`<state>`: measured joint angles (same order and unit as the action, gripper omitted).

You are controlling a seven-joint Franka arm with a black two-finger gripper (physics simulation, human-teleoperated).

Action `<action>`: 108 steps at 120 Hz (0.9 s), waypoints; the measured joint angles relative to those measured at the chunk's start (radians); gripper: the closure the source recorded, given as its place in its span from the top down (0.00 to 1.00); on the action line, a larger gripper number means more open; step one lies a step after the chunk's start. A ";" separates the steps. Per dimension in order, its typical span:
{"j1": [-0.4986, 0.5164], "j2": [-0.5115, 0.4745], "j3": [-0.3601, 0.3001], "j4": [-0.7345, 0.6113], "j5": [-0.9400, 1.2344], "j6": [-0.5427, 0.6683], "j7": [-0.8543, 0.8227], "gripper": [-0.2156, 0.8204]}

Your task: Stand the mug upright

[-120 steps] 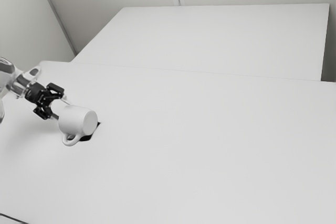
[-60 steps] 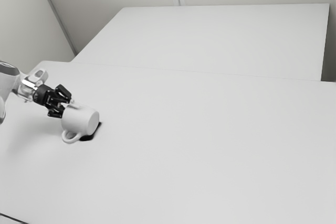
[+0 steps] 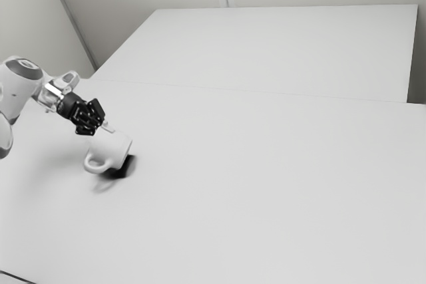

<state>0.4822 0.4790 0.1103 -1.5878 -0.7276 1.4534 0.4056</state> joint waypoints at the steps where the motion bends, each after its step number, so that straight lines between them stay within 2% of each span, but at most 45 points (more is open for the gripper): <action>1: -0.008 -0.005 0.000 -0.003 0.010 0.006 -0.001 0.06; 16: -0.121 -0.111 0.000 -0.081 0.170 0.122 -0.036 0.05; 31: -0.265 -0.254 -0.001 -0.231 0.329 0.276 -0.096 0.05; 47: -0.386 -0.335 -0.031 -0.330 0.491 0.420 -0.183 0.04; 66: -0.466 -0.356 -0.059 -0.393 0.624 0.554 -0.299 0.04; 108: -0.497 -0.312 -0.066 -0.441 0.684 0.701 -0.493 0.04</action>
<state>-0.0152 0.1673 0.0447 -2.0286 -0.0431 2.1543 -0.0877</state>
